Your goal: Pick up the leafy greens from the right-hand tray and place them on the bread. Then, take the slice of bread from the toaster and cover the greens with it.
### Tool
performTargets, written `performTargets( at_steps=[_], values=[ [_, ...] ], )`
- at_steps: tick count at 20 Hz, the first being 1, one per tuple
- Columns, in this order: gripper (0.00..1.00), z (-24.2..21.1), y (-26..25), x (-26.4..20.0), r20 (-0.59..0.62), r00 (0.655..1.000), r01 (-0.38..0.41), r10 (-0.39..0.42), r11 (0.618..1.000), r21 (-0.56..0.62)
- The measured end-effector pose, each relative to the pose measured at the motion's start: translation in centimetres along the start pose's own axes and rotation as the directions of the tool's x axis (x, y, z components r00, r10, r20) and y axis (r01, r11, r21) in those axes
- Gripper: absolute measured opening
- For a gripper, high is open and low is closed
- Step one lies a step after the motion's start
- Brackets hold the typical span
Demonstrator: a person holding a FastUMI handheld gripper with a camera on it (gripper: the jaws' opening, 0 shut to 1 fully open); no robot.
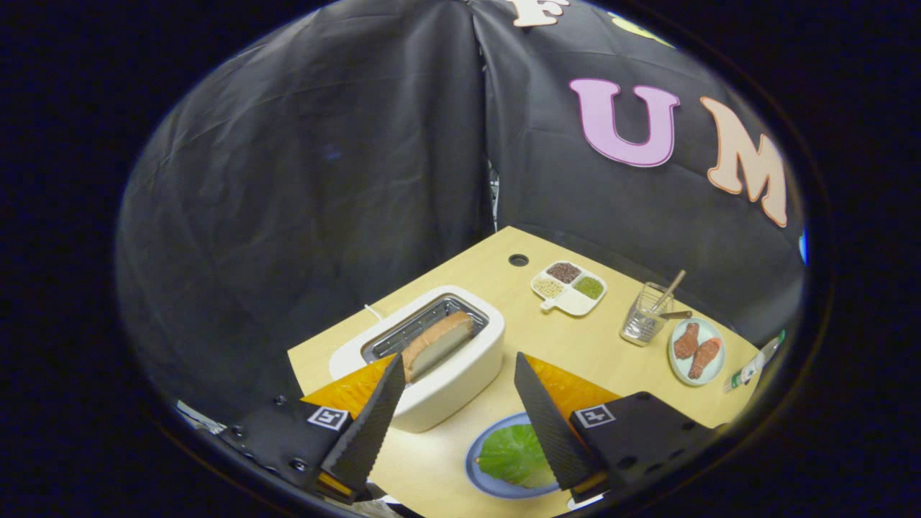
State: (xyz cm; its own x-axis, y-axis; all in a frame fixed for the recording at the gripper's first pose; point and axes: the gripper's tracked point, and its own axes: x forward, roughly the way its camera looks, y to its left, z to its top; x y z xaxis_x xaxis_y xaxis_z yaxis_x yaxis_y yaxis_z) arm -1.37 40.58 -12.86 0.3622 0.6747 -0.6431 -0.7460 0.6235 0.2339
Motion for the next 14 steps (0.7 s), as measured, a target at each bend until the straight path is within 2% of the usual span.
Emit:
performTargets(
  at_steps=[6, 14],
  values=[
    [0.96, 1.2, 1.6, 3.1, -0.012, 1.000, -0.007, 0.007, 0.999, 0.043],
    [0.94, 0.7, 0.4, 7.6, -0.092, 0.996, 0.022, -0.002, 0.976, 0.216]
  ],
)
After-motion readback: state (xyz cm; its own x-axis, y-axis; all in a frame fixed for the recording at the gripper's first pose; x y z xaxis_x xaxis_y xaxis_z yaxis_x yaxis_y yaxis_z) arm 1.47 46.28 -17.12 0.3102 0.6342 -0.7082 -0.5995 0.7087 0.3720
